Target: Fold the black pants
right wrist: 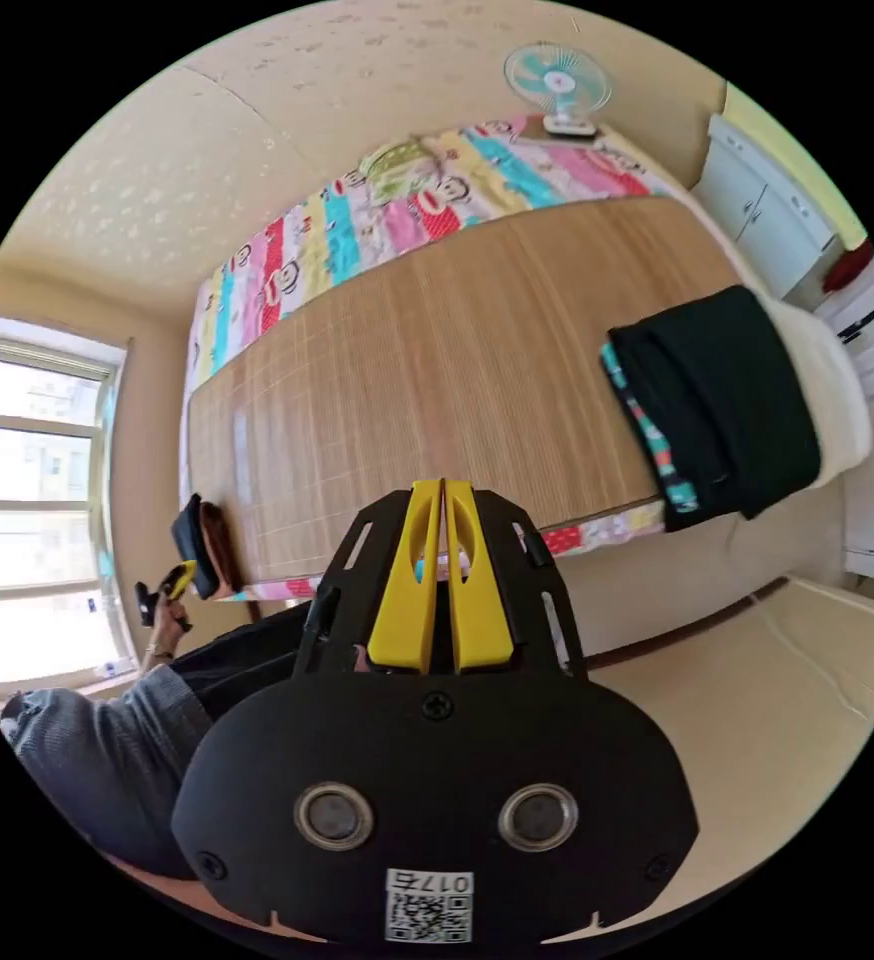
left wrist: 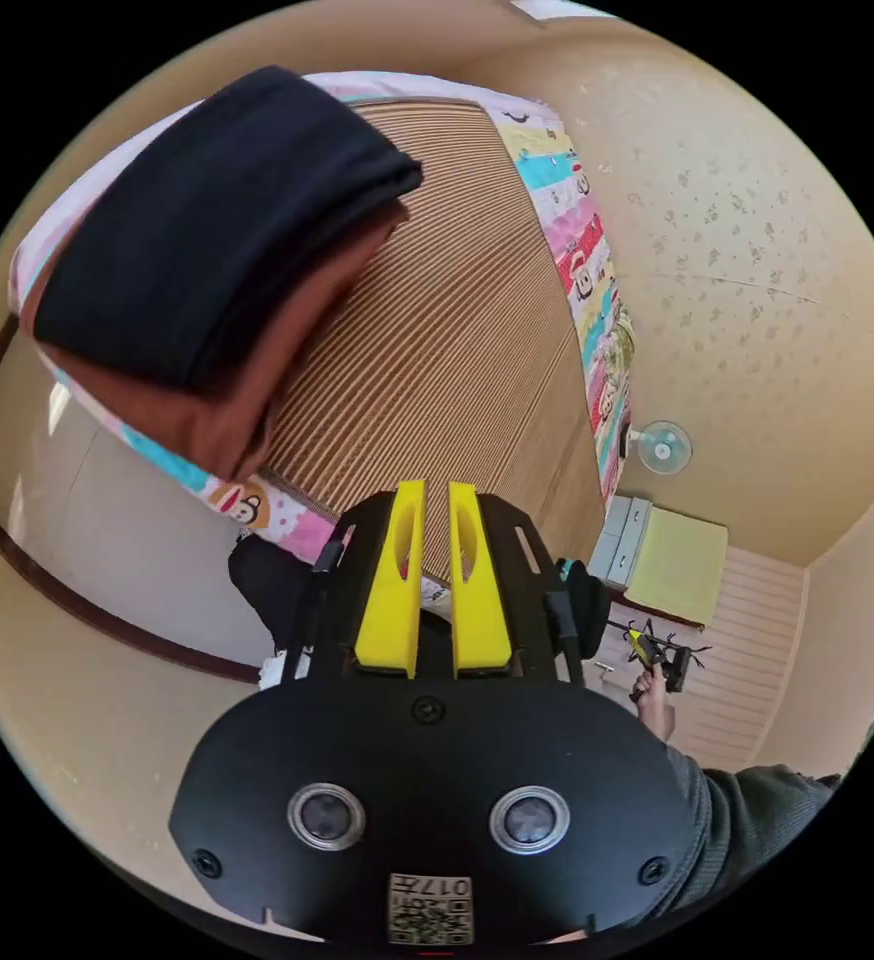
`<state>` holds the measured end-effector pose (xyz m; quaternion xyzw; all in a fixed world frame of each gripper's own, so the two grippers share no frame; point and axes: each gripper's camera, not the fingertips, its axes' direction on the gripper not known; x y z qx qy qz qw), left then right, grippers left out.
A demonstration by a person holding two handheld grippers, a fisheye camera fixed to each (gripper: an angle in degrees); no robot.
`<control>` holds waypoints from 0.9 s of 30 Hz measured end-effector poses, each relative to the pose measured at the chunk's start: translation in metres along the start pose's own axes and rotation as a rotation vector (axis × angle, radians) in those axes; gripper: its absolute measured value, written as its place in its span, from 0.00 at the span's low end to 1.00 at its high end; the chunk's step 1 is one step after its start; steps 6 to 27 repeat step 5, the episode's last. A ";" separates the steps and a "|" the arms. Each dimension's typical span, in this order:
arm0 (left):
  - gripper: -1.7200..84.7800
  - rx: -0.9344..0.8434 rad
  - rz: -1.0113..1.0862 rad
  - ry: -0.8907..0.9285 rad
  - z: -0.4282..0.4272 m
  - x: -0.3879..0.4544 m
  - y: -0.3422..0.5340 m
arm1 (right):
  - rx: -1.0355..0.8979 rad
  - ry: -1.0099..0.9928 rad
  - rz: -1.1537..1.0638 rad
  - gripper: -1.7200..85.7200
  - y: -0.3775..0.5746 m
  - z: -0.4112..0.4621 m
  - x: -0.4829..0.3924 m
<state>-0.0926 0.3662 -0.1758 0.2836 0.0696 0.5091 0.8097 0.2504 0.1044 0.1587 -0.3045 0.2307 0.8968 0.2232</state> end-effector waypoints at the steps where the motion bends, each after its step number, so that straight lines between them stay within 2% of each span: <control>1: 0.07 0.009 0.041 -0.013 0.002 0.013 -0.008 | 0.060 0.169 -0.019 0.02 0.008 -0.040 -0.007; 2: 0.07 0.027 0.123 -0.058 0.005 0.043 -0.024 | 0.121 0.315 -0.044 0.02 0.018 -0.073 -0.018; 3: 0.08 0.045 0.202 -0.114 0.007 0.074 -0.035 | 0.168 0.377 -0.063 0.02 0.025 -0.089 -0.024; 5: 0.08 0.086 0.302 -0.165 0.012 0.123 -0.042 | 0.507 0.580 -0.074 0.02 0.068 -0.148 -0.048; 27: 0.08 0.086 0.302 -0.165 0.012 0.123 -0.042 | 0.507 0.580 -0.074 0.02 0.068 -0.148 -0.048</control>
